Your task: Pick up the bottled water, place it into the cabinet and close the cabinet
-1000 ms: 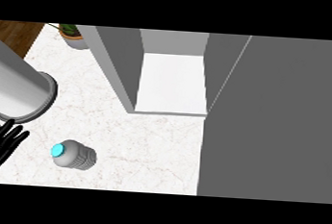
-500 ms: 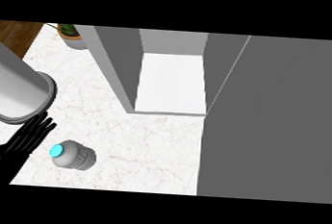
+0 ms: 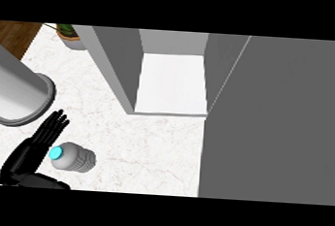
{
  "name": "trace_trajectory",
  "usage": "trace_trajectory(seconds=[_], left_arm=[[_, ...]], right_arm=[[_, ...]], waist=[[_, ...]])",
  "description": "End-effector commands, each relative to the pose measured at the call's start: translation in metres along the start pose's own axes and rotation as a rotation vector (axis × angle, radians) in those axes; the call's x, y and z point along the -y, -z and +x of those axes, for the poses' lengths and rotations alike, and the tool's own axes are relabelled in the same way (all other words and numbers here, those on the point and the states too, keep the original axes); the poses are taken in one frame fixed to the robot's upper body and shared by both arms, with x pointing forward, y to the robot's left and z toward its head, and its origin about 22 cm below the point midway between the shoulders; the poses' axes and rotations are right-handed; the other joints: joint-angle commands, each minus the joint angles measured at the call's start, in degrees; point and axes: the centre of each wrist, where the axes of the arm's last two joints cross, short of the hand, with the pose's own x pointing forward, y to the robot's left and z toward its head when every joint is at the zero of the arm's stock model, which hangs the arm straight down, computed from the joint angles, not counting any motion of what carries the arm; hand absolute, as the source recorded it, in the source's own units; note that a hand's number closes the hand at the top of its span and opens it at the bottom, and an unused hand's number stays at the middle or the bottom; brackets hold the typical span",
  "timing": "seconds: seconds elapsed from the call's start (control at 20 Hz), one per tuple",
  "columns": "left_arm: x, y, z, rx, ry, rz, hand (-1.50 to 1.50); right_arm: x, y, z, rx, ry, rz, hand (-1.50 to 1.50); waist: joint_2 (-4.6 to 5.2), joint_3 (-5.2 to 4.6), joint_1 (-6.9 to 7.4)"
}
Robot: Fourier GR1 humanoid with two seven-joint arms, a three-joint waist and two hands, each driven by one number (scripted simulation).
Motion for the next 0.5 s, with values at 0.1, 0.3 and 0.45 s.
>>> trace_trajectory(seconds=[0.1, 0.3, 0.45], left_arm=[[0.006, -0.001, -0.039, 0.004, -0.048, -0.049, -1.50], [0.003, 0.002, -0.044, -0.032, -0.145, -0.122, -1.50], [0.029, -0.003, -0.062, -0.028, -0.178, -0.148, -1.50]], right_arm=[[0.001, -0.004, 0.025, 0.035, 0.006, 0.017, -1.50], [-0.006, -0.006, 0.025, 0.040, 0.013, 0.009, -1.50], [-0.006, -0.004, 0.024, 0.041, 0.017, 0.001, -1.50]], waist=[[0.17, -0.04, -0.01], [0.20, -0.12, -0.49], [0.23, -0.08, 0.34]])
